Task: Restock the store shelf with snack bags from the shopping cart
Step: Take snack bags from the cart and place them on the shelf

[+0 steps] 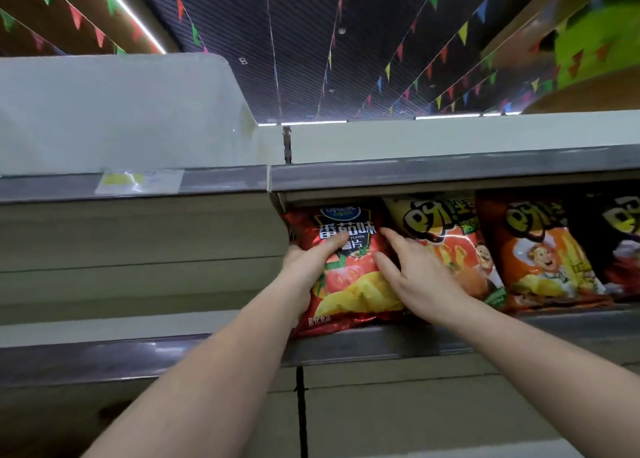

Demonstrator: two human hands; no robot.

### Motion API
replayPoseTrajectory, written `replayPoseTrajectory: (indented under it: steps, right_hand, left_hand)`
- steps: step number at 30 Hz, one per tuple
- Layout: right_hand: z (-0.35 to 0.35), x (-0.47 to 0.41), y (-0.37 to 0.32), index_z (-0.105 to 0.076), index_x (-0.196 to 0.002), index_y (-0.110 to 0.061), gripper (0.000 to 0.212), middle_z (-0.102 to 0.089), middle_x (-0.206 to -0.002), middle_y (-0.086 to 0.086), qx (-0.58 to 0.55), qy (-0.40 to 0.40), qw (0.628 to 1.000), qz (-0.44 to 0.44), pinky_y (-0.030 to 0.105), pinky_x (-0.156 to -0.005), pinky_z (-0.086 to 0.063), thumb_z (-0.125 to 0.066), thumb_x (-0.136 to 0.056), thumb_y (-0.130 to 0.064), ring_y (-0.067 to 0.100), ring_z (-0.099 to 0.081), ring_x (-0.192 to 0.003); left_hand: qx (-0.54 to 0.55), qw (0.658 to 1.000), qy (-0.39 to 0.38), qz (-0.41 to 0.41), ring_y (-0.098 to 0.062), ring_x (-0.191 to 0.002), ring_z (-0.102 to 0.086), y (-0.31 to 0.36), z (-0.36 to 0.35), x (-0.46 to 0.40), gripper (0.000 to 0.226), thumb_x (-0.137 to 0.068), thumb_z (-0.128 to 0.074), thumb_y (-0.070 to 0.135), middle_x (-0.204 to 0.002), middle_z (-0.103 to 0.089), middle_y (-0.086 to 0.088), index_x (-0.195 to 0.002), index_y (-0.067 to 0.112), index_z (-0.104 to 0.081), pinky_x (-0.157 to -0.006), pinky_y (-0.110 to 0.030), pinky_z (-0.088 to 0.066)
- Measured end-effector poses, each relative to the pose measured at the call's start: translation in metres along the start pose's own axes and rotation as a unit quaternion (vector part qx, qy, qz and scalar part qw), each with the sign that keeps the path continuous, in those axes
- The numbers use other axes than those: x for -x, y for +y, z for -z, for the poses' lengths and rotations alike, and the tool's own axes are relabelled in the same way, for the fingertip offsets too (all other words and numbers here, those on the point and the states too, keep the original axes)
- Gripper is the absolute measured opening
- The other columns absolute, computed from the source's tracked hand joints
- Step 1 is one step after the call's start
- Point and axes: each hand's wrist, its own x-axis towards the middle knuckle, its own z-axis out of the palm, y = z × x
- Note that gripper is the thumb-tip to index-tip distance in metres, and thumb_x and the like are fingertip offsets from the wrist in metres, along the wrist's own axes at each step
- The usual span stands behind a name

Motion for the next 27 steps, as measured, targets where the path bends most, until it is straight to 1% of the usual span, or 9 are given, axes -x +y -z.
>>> replayPoseTrajectory:
  steps: [3,6,9,15,18,20,23,25,27]
  right_hand:
    - [-0.006,-0.003,0.001,-0.021,-0.148,-0.018,0.055,-0.038,-0.146,0.01,0.047,-0.003,0.999,-0.006,0.029,-0.11,-0.023,-0.029,-0.099,-0.041,0.022,-0.03,-0.136]
    - [-0.009,-0.006,0.004,-0.019,-0.148,-0.017,0.057,-0.036,-0.148,0.009,0.077,-0.012,0.997,-0.002,0.028,-0.11,-0.022,-0.027,-0.099,-0.044,0.022,-0.03,-0.137]
    - [-0.01,-0.008,0.008,-0.018,-0.148,-0.018,0.057,-0.036,-0.147,0.008,0.085,-0.02,0.996,-0.004,0.029,-0.109,-0.023,-0.026,-0.098,-0.045,0.022,-0.031,-0.135]
    - [-0.015,0.0,0.011,-0.014,-0.149,-0.018,0.058,-0.03,-0.15,0.006,0.095,-0.035,0.995,0.012,0.03,-0.113,-0.019,-0.027,-0.099,-0.043,0.02,-0.025,-0.139]
    - [-0.014,0.003,0.007,-0.013,-0.149,-0.018,0.057,-0.027,-0.152,0.007,0.077,-0.043,0.996,0.006,0.03,-0.115,-0.017,-0.029,-0.099,-0.04,0.02,-0.023,-0.141]
    - [-0.012,0.004,0.004,-0.012,-0.149,-0.018,0.057,-0.025,-0.153,0.007,0.054,-0.045,0.998,0.0,0.03,-0.115,-0.017,-0.031,-0.099,-0.038,0.02,-0.021,-0.141]
    - [-0.008,0.009,-0.004,-0.013,-0.149,-0.016,0.058,-0.024,-0.154,0.005,0.007,-0.029,1.0,-0.009,0.029,-0.114,-0.018,-0.036,-0.099,-0.034,0.018,-0.021,-0.141]
    - [-0.005,0.015,-0.008,-0.014,-0.149,-0.016,0.059,-0.024,-0.153,0.004,-0.011,-0.019,1.0,-0.01,0.028,-0.113,-0.019,-0.039,-0.098,-0.032,0.018,-0.022,-0.141]
    - [-0.003,0.023,-0.012,-0.017,-0.148,-0.015,0.058,-0.025,-0.153,0.003,-0.015,-0.01,1.0,-0.003,0.027,-0.113,-0.018,-0.041,-0.098,-0.03,0.017,-0.022,-0.14]
  left_hand:
    - [-0.021,1.0,-0.002,-0.002,-0.032,-0.093,-0.067,-0.005,-0.001,-0.009,0.064,-0.071,-0.081,0.036,-0.111,-0.064,-0.015,-0.115,0.012,-0.042,-0.086,-0.045,-0.055]
    - [-0.046,0.999,-0.005,-0.018,-0.032,-0.093,-0.067,-0.006,-0.001,-0.021,0.06,-0.074,-0.079,0.035,-0.109,-0.065,-0.016,-0.116,0.005,-0.048,-0.087,-0.044,-0.054]
    - [-0.091,0.996,0.01,-0.013,-0.035,-0.099,-0.065,-0.01,-0.003,-0.03,0.065,-0.072,-0.077,0.041,-0.111,-0.066,-0.017,-0.121,0.005,-0.054,-0.093,-0.047,-0.051]
    - [-0.136,0.991,-0.007,-0.016,-0.031,-0.11,-0.059,-0.023,0.003,-0.025,0.086,-0.068,-0.072,0.063,-0.122,-0.058,-0.012,-0.128,0.006,-0.044,-0.099,-0.046,-0.047]
    - [-0.131,0.991,-0.028,-0.01,-0.029,-0.107,-0.062,-0.02,0.005,-0.019,0.082,-0.068,-0.071,0.063,-0.122,-0.061,-0.011,-0.127,0.012,-0.044,-0.098,-0.046,-0.048]
    - [-0.12,0.992,-0.028,0.006,-0.029,-0.103,-0.064,-0.016,0.005,-0.017,0.089,-0.065,-0.074,0.062,-0.119,-0.063,-0.01,-0.131,0.012,-0.042,-0.095,-0.046,-0.051]
    - [-0.107,0.994,-0.021,0.013,-0.03,-0.104,-0.063,-0.01,0.005,-0.013,0.096,-0.068,-0.075,0.056,-0.12,-0.06,-0.011,-0.14,0.011,-0.029,-0.093,-0.045,-0.052]
    - [-0.117,0.993,-0.008,0.01,-0.031,-0.113,-0.058,-0.007,0.006,-0.006,0.099,-0.073,-0.07,0.058,-0.131,-0.052,-0.013,-0.146,0.015,-0.018,-0.098,-0.045,-0.048]
    - [-0.128,0.992,0.016,-0.001,-0.031,-0.124,-0.05,-0.006,0.009,0.003,0.099,-0.078,-0.064,0.059,-0.143,-0.044,-0.013,-0.15,0.016,-0.012,-0.103,-0.044,-0.042]
